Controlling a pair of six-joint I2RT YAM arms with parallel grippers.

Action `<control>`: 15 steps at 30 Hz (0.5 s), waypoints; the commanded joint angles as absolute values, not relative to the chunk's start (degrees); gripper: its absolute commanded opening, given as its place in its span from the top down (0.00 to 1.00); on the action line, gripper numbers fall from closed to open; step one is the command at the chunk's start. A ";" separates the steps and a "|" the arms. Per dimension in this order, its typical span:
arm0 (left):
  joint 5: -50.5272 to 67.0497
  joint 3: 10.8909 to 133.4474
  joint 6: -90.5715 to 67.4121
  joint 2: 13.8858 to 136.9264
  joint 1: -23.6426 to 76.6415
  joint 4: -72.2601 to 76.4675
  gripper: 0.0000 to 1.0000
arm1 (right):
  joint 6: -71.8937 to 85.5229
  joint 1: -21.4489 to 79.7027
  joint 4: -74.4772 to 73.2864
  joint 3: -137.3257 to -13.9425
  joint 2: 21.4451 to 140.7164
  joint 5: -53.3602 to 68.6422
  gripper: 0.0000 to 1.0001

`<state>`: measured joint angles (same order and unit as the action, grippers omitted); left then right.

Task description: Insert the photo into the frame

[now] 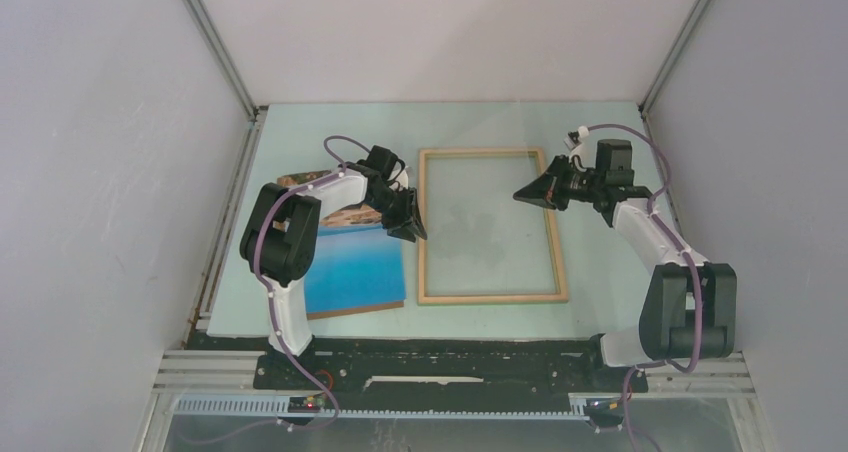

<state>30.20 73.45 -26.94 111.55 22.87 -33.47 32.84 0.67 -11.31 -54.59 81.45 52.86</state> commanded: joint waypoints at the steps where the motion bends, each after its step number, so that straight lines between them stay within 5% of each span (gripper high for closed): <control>1: 31.12 73.46 -26.80 111.18 23.13 -32.51 0.59 | 33.91 0.97 -7.40 -52.73 81.41 53.23 1.00; 15: 31.35 73.52 -26.72 110.86 23.19 -32.52 0.59 | 31.76 0.72 -8.43 -49.66 81.20 51.17 0.96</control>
